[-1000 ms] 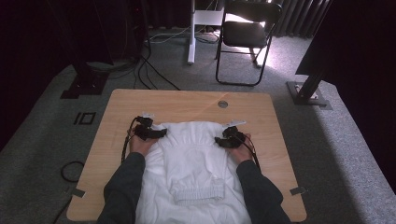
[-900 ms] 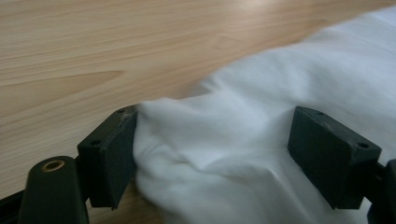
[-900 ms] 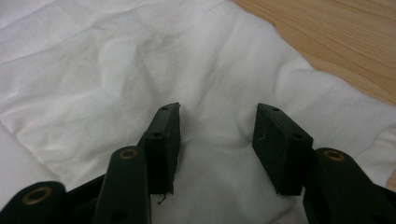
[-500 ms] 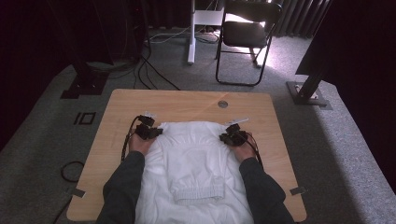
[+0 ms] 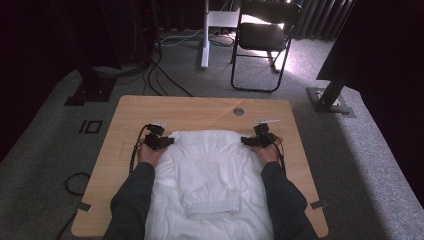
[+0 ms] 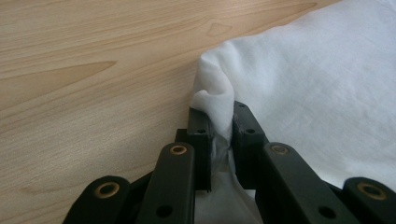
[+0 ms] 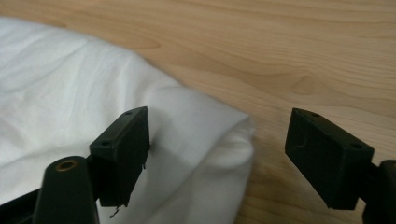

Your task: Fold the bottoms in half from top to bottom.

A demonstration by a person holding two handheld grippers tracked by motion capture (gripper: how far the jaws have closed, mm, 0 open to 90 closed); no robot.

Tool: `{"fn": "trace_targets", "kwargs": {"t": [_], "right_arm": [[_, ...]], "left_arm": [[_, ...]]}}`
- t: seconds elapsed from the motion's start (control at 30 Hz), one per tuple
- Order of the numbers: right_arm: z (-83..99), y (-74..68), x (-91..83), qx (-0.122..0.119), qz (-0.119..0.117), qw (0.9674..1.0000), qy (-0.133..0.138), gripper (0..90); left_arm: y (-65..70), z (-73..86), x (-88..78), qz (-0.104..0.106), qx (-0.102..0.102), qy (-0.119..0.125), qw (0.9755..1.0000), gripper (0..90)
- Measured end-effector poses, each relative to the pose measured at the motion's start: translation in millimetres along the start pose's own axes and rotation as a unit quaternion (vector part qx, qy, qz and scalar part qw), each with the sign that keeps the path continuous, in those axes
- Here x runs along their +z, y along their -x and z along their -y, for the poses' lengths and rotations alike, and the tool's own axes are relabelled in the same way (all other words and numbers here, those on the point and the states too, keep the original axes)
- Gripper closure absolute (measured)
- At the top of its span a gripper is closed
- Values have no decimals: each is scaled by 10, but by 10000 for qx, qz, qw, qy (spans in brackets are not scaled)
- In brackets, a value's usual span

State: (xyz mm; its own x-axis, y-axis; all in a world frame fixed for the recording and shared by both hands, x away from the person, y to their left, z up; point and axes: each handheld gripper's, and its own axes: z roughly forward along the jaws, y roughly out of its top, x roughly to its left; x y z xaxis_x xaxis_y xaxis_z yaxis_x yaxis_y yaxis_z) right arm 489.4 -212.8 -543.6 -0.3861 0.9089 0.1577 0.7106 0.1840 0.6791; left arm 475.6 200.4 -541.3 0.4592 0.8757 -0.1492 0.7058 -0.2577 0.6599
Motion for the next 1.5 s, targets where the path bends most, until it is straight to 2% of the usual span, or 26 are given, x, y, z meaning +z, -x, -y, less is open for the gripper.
{"fn": "trace_targets", "kwargs": {"t": [0.07, 0.2, 0.27, 0.3, 0.37, 0.5, 0.53, 0.6, 0.63, 0.67, 0.7, 0.73, 0.77, 0.8, 0.83, 0.87, 0.97, 1.0, 1.03, 1.07, 1.1, 1.27, 1.3, 1.4, 1.43, 1.5], "right_arm": [[-5, -33, 44, -63, -52, 9999, -78, 283], [-13, -129, 60, -177, 65, 9997, -156, 538], [-13, -143, 55, -144, -86, 9997, -186, 680], [-14, -137, 53, -46, -179, 9996, -225, 754], [-19, -111, 52, 123, -381, 9989, -260, 826], [-54, -94, 3, 79, -402, 9990, -172, 834], [-137, -58, -109, 71, -445, 9989, 95, 835], [-185, -42, -163, 79, -475, 9987, 195, 835], [-296, -30, -264, -31, -454, 9983, 367, 835], [-296, -30, -264, -31, -454, 9983, 367, 835], [-411, -28, -365, -60, -392, 9976, 567, 835], [-411, -28, -365, -60, -392, 9976, 567, 835], [-523, -31, -488, -34, -341, 9958, 843, 835], [-523, -31, -488, -34, -341, 9958, 843, 835], [-632, -26, -627, 26, -367, 9921, 1202, 835], [-632, -26, -627, 26, -367, 9921, 1202, 835], [-790, -40, -869, -107, -349, 9843, 1727, 835], [-790, -40, -869, -107, -349, 9843, 1727, 835], [-805, -64, -908, -256, -300, 9845, 1708, 833], [-805, -64, -908, -256, -300, 9845, 1708, 833], [-772, -79, -908, -362, -282, 9851, 1659, 833], [-649, -78, -905, -425, -372, 9848, 1640, 832], [-587, -83, -928, -478, -413, 9840, 1665, 832], [-528, -95, -968, -528, -450, 9831, 1692, 832], [-471, -120, -1021, -616, -465, 9824, 1701, 832], [-412, -146, -1084, -680, -482, 9819, 1702, 832]], "left_arm": [[-1, 1, 0, 3, -4, 2, 10000, 813], [-2, -3, -1, -2, -45, -11, 10000, 814], [15, -7, -2, -12, -70, -34, 10000, 821], [22, -9, -4, -32, -33, -49, 10000, 825], [25, -14, -10, -40, -74, -50, 10000, 836], [-6, -69, -78, -30, -147, 75, 9999, 845], [-13, -168, -188, -102, -68, 258, 9996, 847], [-12, -213, -227, -137, -38, 301, 9994, 848], [5, -357, -349, -145, 53, 517, 9985, 848], [5, -357, -349, -145, 53, 517, 9985, 848], [34, -494, -466, -139, 93, 737, 9971, 848], [34, -494, -466, -139, 93, 737, 9971, 848], [46, -613, -582, -90, 81, 971, 9952, 848], [46, -613, -582, -90, 81, 971, 9952, 848], [60, -756, -734, -53, 83, 1250, 9921, 848], [60, -756, -734, -53, 83, 1250, 9921, 848], [118, -916, -928, -103, 277, 1521, 9879, 848], [118, -916, -928, -103, 277, 1521, 9879, 847], [139, -932, -952, -128, 334, 1503, 9880, 847], [139, -932, -952, -128, 334, 1503, 9880, 847], [144, -919, -948, -140, 348, 1479, 9883, 847], [142, -801, -951, -46, 395, 1454, 9886, 846], [152, -751, -988, 19, 433, 1548, 9870, 846], [168, -698, -1032, 94, 438, 1604, 9860, 845], [208, -632, -1090, 128, 517, 1682, 9843, 845], [234, -575, -1138, 181, 554, 1706, 9836, 845]]}}
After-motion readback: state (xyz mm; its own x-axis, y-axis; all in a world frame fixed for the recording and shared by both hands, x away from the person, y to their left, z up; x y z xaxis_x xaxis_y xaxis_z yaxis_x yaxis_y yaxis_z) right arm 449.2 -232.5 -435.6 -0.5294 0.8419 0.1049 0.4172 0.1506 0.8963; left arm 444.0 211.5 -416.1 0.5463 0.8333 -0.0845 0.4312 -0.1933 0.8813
